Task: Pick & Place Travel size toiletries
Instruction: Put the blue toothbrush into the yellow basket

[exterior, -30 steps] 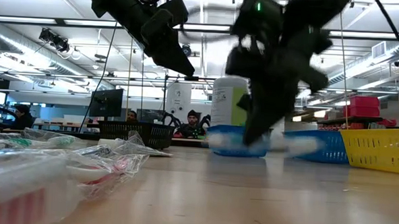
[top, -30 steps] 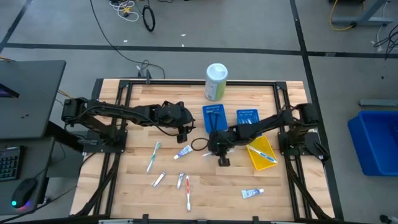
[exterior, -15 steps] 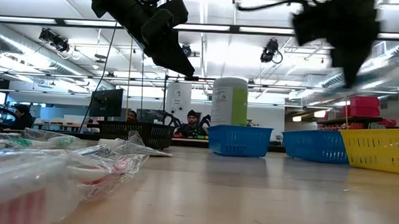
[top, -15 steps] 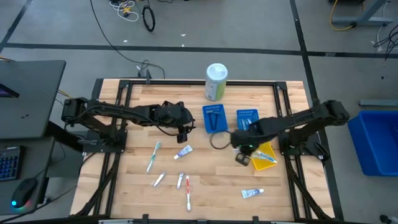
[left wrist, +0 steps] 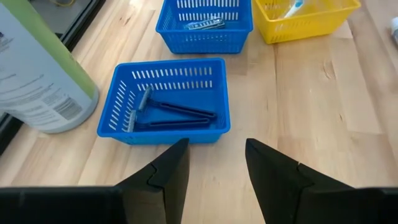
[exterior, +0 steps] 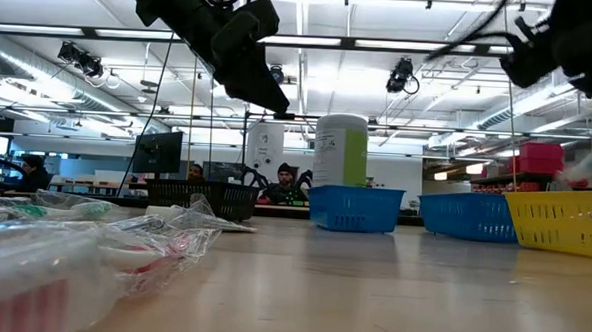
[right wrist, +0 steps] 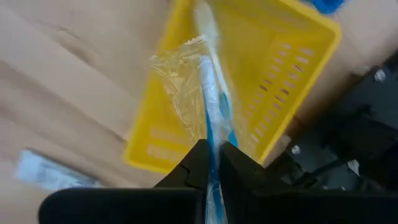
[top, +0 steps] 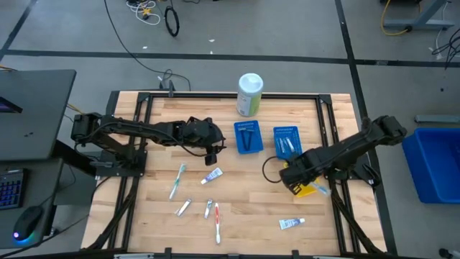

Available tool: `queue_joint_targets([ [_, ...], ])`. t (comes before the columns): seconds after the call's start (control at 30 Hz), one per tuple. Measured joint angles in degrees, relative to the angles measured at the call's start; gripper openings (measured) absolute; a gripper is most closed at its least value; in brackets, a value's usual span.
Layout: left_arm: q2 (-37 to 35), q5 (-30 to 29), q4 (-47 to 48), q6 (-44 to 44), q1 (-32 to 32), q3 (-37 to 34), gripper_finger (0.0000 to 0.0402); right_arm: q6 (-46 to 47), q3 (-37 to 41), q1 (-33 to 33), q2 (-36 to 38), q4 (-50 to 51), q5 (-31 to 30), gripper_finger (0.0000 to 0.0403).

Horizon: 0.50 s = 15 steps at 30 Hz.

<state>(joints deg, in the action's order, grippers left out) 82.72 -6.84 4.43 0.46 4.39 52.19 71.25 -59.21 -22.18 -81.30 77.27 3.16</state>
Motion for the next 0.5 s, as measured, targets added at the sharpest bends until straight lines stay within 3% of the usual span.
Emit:
queue_joint_targets([
  [0.17,0.0,0.0,0.0,-0.9,0.0,0.0,0.0164,0.6,4.5,0.0,0.0,-1.7,-3.6,0.0029],
  [0.37,0.0,0.0,0.0,-1.3,0.0,0.0,0.0164,-5.2,8.5,0.4,0.0,-7.3,-9.0,0.003],
  [0.5,0.0,0.0,0.0,-1.6,0.0,0.0,0.0164,-7.3,10.2,1.7,0.0,-11.3,-9.6,0.0038],
])
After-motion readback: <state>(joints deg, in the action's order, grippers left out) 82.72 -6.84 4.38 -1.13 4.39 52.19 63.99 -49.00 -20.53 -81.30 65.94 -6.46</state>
